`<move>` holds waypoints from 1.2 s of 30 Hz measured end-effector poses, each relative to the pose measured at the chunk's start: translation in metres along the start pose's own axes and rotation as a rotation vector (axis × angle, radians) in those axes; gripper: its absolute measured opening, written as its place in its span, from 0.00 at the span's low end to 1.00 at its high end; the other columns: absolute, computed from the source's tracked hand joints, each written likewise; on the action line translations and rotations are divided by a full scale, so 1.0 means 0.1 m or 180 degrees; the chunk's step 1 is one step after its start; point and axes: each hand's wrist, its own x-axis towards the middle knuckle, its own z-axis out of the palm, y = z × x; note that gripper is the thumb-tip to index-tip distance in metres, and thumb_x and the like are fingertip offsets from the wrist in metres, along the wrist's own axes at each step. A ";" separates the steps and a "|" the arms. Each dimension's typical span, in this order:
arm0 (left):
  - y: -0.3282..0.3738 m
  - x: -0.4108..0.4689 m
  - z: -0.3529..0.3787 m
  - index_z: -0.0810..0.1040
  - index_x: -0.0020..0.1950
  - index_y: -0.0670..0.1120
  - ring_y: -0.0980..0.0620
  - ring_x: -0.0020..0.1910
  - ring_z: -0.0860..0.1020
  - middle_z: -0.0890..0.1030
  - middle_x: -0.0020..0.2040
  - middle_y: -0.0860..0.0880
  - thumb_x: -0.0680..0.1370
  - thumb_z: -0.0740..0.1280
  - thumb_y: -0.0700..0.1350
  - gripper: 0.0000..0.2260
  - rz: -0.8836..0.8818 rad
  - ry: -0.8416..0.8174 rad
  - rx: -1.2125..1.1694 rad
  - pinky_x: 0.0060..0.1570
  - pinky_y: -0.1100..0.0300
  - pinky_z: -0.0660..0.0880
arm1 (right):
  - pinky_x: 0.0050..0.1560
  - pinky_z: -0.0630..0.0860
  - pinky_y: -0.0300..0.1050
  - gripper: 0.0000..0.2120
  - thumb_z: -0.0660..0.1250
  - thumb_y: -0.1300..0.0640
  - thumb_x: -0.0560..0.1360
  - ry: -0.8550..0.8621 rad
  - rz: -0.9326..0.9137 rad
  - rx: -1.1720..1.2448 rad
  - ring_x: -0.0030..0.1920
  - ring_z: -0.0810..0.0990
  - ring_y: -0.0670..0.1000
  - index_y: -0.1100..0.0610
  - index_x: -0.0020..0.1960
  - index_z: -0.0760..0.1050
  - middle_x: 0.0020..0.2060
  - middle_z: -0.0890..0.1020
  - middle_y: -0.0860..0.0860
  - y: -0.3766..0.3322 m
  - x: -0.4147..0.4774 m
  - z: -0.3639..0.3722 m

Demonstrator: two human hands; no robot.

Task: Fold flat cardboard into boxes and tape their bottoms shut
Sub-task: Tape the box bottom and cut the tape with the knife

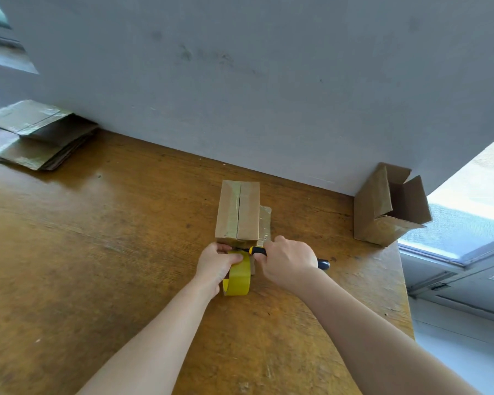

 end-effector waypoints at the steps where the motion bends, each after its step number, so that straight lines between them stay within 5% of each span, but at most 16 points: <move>1: -0.01 0.01 0.00 0.74 0.49 0.46 0.47 0.47 0.79 0.80 0.49 0.44 0.70 0.75 0.38 0.13 0.0006 0.0009 0.0043 0.47 0.51 0.78 | 0.34 0.69 0.47 0.20 0.51 0.43 0.82 -0.0019 0.0027 -0.0110 0.41 0.78 0.55 0.55 0.56 0.75 0.46 0.77 0.53 -0.03 0.01 -0.03; 5: 0.00 0.02 0.02 0.74 0.48 0.47 0.47 0.48 0.79 0.80 0.50 0.44 0.70 0.75 0.37 0.13 0.0013 0.0023 0.0140 0.47 0.52 0.77 | 0.34 0.69 0.45 0.17 0.55 0.46 0.82 -0.0064 0.0122 -0.0409 0.39 0.76 0.53 0.57 0.53 0.76 0.42 0.77 0.53 -0.16 0.05 -0.07; 9: 0.01 0.01 0.00 0.74 0.50 0.48 0.49 0.47 0.79 0.79 0.48 0.46 0.68 0.76 0.40 0.15 0.0054 -0.0095 0.0499 0.44 0.54 0.77 | 0.38 0.71 0.46 0.11 0.59 0.56 0.79 -0.0537 0.0308 -0.0680 0.47 0.80 0.54 0.56 0.55 0.78 0.50 0.81 0.52 -0.08 0.10 0.04; 12: 0.03 0.01 -0.03 0.74 0.51 0.47 0.51 0.44 0.78 0.79 0.48 0.47 0.68 0.75 0.41 0.15 0.0175 -0.0111 0.0754 0.39 0.58 0.76 | 0.35 0.69 0.45 0.16 0.58 0.45 0.80 -0.0543 0.0387 -0.0260 0.43 0.78 0.54 0.55 0.55 0.77 0.47 0.79 0.52 0.10 0.00 0.26; 18: 0.05 0.02 -0.04 0.76 0.49 0.46 0.51 0.43 0.78 0.79 0.45 0.48 0.67 0.74 0.40 0.13 0.0232 -0.0117 0.0880 0.39 0.58 0.74 | 0.43 0.71 0.47 0.20 0.62 0.40 0.77 -0.0794 0.0476 0.0065 0.54 0.77 0.55 0.51 0.64 0.70 0.53 0.78 0.52 0.27 -0.23 0.80; 20: 0.06 0.02 -0.05 0.76 0.49 0.46 0.51 0.43 0.78 0.79 0.45 0.48 0.67 0.74 0.40 0.13 0.0236 -0.0116 0.0881 0.39 0.58 0.74 | 0.48 0.71 0.47 0.24 0.63 0.36 0.75 -0.0463 0.0495 0.0117 0.56 0.75 0.55 0.51 0.62 0.71 0.54 0.77 0.51 0.26 -0.22 0.79; 25: 0.09 0.02 -0.06 0.76 0.50 0.44 0.48 0.46 0.79 0.80 0.46 0.46 0.68 0.74 0.39 0.13 0.0206 -0.0172 0.0794 0.42 0.55 0.76 | 0.51 0.76 0.53 0.25 0.73 0.41 0.68 0.1976 -0.0258 0.0729 0.55 0.76 0.58 0.56 0.57 0.74 0.54 0.77 0.55 0.00 0.05 0.39; 28: 0.10 0.03 -0.07 0.77 0.49 0.44 0.45 0.49 0.78 0.80 0.48 0.45 0.68 0.74 0.39 0.12 0.0144 -0.0164 0.0723 0.47 0.53 0.75 | 0.70 0.63 0.54 0.31 0.74 0.48 0.69 0.1801 -0.0588 0.0513 0.72 0.67 0.59 0.55 0.69 0.71 0.69 0.71 0.57 -0.16 0.28 0.27; 30: 0.10 0.04 -0.08 0.77 0.49 0.45 0.48 0.48 0.78 0.80 0.47 0.47 0.68 0.74 0.40 0.12 0.0139 -0.0152 0.0779 0.46 0.54 0.75 | 0.74 0.53 0.53 0.32 0.72 0.48 0.72 0.1494 -0.0570 0.0400 0.76 0.59 0.57 0.54 0.73 0.66 0.74 0.65 0.57 -0.20 0.38 0.29; 36: 0.13 0.09 -0.05 0.77 0.45 0.46 0.51 0.42 0.79 0.82 0.42 0.48 0.66 0.75 0.41 0.11 0.0093 -0.0243 0.0731 0.40 0.58 0.76 | 0.68 0.65 0.61 0.27 0.72 0.48 0.71 0.1337 -0.0464 0.0115 0.72 0.64 0.59 0.55 0.67 0.71 0.70 0.70 0.57 -0.19 0.51 0.39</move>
